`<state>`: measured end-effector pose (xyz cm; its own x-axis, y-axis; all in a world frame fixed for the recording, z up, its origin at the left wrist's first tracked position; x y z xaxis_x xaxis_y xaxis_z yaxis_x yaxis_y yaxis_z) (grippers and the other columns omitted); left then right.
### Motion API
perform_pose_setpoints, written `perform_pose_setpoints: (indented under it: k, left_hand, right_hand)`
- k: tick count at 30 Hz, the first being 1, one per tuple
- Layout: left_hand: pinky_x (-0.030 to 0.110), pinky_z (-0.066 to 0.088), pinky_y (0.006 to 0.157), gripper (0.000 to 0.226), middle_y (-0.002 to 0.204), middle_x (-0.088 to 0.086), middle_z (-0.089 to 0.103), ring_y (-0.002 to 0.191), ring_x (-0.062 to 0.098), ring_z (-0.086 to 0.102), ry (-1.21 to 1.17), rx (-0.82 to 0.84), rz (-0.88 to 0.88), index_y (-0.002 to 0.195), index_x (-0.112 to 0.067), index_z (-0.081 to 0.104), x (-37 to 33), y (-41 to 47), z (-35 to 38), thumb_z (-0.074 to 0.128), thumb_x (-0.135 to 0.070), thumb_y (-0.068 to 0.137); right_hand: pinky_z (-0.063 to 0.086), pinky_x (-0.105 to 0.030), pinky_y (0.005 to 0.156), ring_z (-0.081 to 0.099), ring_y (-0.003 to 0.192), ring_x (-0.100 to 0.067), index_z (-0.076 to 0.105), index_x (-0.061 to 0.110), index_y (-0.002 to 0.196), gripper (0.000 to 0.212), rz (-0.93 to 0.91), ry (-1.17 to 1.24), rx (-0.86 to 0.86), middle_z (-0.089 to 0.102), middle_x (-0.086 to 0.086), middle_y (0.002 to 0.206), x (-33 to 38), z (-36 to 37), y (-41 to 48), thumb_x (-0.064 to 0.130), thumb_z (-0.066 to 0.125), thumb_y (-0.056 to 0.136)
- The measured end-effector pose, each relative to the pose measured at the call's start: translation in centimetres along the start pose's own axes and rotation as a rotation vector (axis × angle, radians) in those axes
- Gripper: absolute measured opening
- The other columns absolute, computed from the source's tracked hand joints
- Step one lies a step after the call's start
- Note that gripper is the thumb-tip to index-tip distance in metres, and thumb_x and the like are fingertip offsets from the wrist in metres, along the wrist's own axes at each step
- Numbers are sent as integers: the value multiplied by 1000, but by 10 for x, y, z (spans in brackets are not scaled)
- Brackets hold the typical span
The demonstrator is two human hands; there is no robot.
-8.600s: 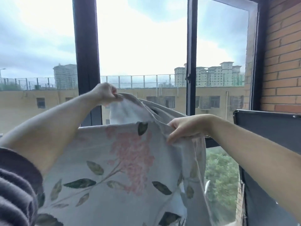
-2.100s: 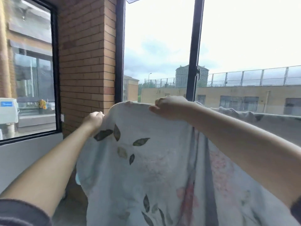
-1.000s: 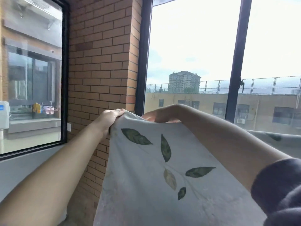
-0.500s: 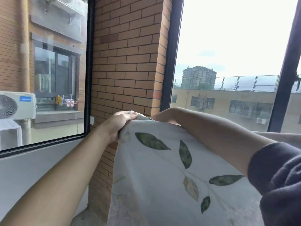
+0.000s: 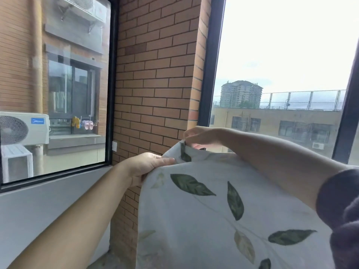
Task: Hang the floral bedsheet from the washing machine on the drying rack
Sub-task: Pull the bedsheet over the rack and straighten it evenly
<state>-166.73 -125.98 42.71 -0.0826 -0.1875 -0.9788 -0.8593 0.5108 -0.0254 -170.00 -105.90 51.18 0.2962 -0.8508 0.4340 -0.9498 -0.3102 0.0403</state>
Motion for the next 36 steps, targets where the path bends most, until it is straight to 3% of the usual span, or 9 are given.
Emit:
perform_pose_setpoints:
  k: [4,7,9,12,16,20,27,31,36]
  left_hand:
    - [38,58,75,71,109,20,69,91,30,69,-7,134,-55,113,1,65,10,1,0,88,-36,57]
    - [39,57,78,47,108,20,68,86,28,67,-81,78,6,114,-1,66,15,6,-3,77,-25,75]
    - [35,57,72,48,109,20,67,83,25,66,-97,86,60,118,-2,64,12,7,2,74,-22,76]
    - [32,57,69,50,111,19,66,86,26,66,-123,247,158,119,-3,62,-2,1,26,72,-22,75]
    - [29,58,64,54,104,16,67,81,24,69,-179,487,259,110,-7,66,-37,-14,73,85,-23,63]
    - [27,57,63,54,96,11,67,75,20,66,-89,556,350,104,-13,70,-75,-24,137,89,-31,57]
    - [21,52,59,28,81,2,66,68,14,60,-81,643,517,99,-10,66,-140,-61,309,70,-19,72]
    - [18,47,52,23,72,0,58,59,10,54,-16,708,526,95,-8,61,-153,-87,417,66,-20,75]
    - [20,45,57,5,70,-6,58,62,9,56,225,672,520,81,-15,60,-139,-97,517,64,-18,80]
  right_hand:
    - [45,-11,62,56,85,-6,59,25,92,2,-29,-70,63,61,7,98,-3,-12,-10,24,59,91]
    - [50,-23,85,60,101,-13,65,21,109,21,8,-330,185,66,3,110,-8,-27,-24,28,63,90]
    - [48,-23,80,60,91,-13,68,24,96,12,37,-574,199,68,6,95,-14,-34,-29,29,67,86]
    - [43,-25,63,53,68,-16,60,27,67,18,10,-763,19,59,5,67,-22,-50,-41,28,67,83]
    - [42,-26,59,51,66,-15,61,20,76,16,32,-865,-212,59,2,71,-33,-86,-88,16,54,90]
    - [54,-39,73,60,77,-25,67,2,88,23,156,-854,-305,68,-13,87,-62,-125,-151,3,44,91]
    - [51,-38,86,62,96,-27,67,4,101,36,328,-814,-575,68,-11,103,-122,-191,-339,-8,36,87]
    - [50,-35,79,62,94,-27,67,9,101,38,373,-573,-687,66,-11,102,-160,-203,-450,-7,35,90]
    - [49,-23,71,59,89,-21,62,17,93,18,371,-364,-594,63,0,96,-199,-187,-546,6,48,95]
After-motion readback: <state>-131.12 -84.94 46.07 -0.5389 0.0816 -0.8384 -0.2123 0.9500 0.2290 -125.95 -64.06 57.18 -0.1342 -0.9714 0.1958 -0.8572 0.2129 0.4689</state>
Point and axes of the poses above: each hand's wrist, its own y-axis towards the middle knuckle, its own z-axis out of the palm, x = y × z, the point moved 2 cm from there along y, towards the middle knuckle
